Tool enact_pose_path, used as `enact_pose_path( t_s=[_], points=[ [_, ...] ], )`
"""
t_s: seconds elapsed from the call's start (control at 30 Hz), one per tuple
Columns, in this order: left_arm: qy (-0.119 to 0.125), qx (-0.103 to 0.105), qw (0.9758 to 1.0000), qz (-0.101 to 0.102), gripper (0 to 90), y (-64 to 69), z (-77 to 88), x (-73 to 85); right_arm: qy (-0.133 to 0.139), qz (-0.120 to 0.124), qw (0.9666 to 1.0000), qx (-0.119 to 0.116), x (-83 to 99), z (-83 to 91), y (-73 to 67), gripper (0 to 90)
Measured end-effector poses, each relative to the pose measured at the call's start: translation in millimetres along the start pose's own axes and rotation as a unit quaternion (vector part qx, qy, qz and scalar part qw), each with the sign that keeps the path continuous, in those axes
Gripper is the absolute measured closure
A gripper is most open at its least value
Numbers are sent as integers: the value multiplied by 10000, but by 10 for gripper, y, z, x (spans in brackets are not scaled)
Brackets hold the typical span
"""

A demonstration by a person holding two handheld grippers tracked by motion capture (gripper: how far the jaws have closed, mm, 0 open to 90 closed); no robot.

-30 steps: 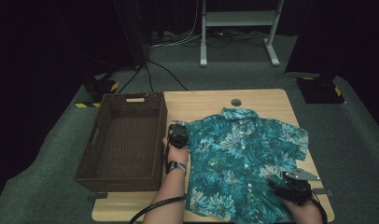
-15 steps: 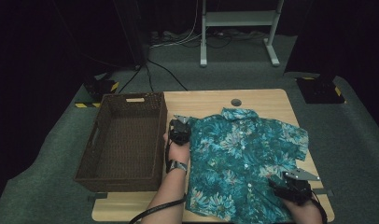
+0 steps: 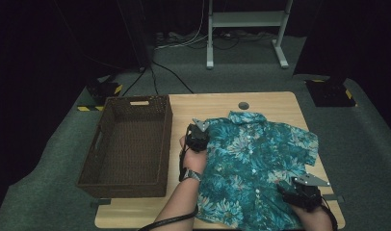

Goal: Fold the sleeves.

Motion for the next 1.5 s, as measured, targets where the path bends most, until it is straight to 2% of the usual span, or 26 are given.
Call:
enact_pose_path(
  t_s=[0.27,0.6,0.87,1.1,1.2,1.37,1.47,1.5],
  points=[
    [-128,126,9998,-130,876,189,-95,83,0,-1,10000,-3,0,0,0,307],
    [-294,200,9990,-284,869,340,-209,140,1,2,10000,-6,0,0,-1,309],
    [-339,415,9977,-418,822,507,-236,146,1,2,10000,-6,0,0,-1,309],
    [-267,593,9969,-445,786,628,-205,106,1,4,10000,-7,0,0,-1,310],
    [-221,644,9967,-441,780,651,-182,86,1,6,10000,-5,0,1,-1,311],
    [-181,735,9965,-347,703,628,-137,69,1,7,10000,-7,0,1,-1,311],
    [-151,779,9962,-356,619,622,-115,70,1,7,10000,-7,0,1,-1,311],
    [-130,790,9962,-348,619,615,-96,76,1,7,10000,-7,0,1,-1,311]
  ],
)
Point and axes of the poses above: each handheld gripper's, and its own axes: z roughly backward along the jaws, x roughly out of its underside, y roughly to its right, the point moved 6 cm from there along -z, roughly forward along the jaws
